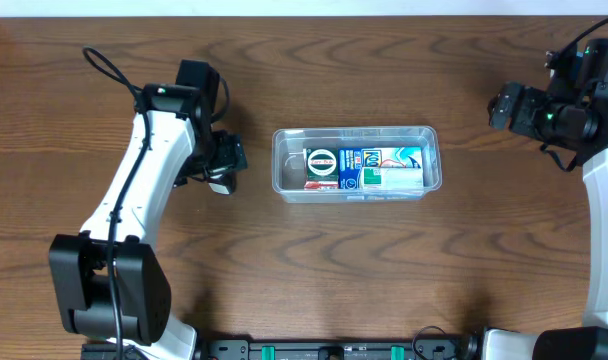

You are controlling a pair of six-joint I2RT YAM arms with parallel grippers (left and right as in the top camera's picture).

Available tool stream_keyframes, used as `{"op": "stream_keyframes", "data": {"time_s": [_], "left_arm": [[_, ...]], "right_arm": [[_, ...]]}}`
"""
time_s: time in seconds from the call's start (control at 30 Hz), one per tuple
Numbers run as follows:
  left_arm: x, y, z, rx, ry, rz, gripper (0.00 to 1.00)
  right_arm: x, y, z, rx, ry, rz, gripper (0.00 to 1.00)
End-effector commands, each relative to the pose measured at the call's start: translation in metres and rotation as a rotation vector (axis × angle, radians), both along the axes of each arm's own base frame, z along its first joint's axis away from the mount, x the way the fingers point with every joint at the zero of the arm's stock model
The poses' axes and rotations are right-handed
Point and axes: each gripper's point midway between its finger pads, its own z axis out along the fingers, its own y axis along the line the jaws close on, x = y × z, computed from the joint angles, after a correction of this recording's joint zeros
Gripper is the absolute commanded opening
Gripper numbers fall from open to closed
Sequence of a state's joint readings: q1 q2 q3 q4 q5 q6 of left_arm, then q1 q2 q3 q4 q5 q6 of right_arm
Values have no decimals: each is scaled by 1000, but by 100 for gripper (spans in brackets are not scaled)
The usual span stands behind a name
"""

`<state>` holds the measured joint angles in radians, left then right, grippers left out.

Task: Pack container
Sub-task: 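Open the left gripper and withdraw it toward the brown bottle, then grasp the brown bottle by its white cap with the left gripper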

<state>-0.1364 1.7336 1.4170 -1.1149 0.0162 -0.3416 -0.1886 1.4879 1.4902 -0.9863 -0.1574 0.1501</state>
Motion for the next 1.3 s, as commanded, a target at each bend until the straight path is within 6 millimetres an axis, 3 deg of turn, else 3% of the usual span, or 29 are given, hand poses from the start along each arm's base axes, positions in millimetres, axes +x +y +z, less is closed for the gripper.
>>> {"op": "stream_keyframes", "data": {"time_s": [0.0, 0.2, 0.33, 0.47, 1.07, 1.27], "left_arm": [[-2, 2, -11, 8, 9, -18, 96], [4, 2, -21, 6, -18, -30, 95], [6, 1, -21, 4, -28, -30, 84], [7, 1, -21, 4, -33, -30, 67], [14, 0, -31, 4, -30, -30, 67], [13, 0, -33, 4, -24, -27, 52]], "right_arm": [[0, -3, -1, 6, 4, -15, 99], [0, -3, -1, 6, 4, -15, 99], [0, -3, -1, 6, 4, -15, 99], [0, -3, -1, 6, 4, -15, 99], [0, -3, -1, 6, 4, -15, 99], [0, -3, -1, 6, 5, -15, 99]]}}
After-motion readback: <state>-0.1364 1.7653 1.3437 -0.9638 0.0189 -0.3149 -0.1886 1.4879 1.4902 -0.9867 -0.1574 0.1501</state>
